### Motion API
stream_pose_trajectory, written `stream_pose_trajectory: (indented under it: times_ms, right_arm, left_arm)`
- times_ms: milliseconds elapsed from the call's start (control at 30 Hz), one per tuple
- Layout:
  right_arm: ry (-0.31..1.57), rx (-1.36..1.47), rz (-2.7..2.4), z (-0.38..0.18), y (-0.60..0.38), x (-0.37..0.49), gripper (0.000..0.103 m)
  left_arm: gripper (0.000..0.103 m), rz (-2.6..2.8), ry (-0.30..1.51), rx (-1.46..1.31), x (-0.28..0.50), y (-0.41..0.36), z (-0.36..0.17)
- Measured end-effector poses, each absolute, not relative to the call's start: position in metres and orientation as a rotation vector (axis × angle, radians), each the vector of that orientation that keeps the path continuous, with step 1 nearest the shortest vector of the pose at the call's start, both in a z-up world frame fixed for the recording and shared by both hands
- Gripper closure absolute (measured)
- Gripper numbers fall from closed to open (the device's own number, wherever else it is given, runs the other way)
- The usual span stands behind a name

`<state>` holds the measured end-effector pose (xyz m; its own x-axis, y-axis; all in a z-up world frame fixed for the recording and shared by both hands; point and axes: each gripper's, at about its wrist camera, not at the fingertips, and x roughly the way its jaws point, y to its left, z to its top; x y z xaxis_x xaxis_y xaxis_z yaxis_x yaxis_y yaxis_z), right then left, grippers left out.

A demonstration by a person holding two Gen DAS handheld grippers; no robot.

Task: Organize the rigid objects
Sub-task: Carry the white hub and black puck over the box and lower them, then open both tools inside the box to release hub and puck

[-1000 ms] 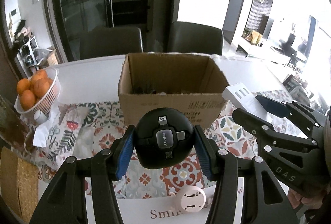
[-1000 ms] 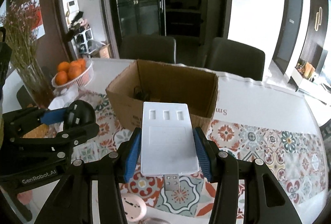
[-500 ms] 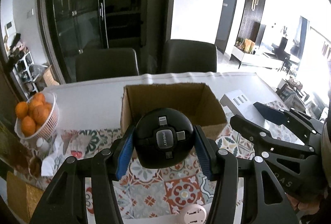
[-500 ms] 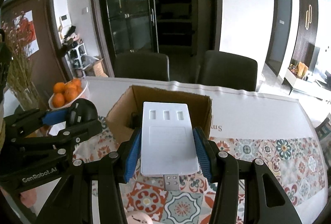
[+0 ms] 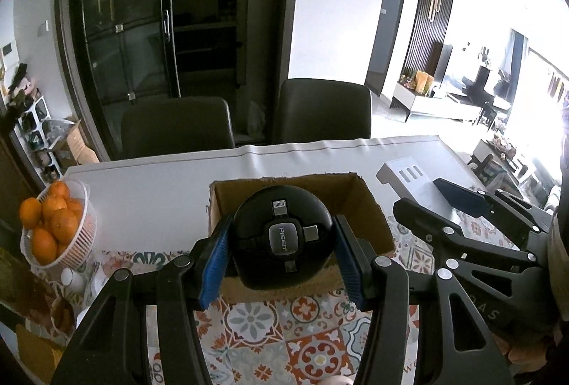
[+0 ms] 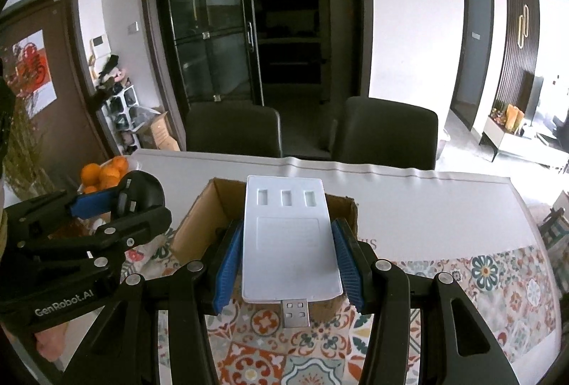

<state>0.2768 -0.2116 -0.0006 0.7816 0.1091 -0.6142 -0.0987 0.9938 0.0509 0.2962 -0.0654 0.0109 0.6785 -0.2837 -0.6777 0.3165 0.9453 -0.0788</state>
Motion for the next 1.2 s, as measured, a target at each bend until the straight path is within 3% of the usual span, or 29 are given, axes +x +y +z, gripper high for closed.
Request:
stream_pose_trajectory:
  times_ms: [1200]
  right_arm:
    - [0.983, 0.021, 0.116, -0.081, -0.223, 0.376, 0.052]
  left_arm:
    - [0.048, -0.338, 1.029, 0.079, 0.401, -0.084, -0.07]
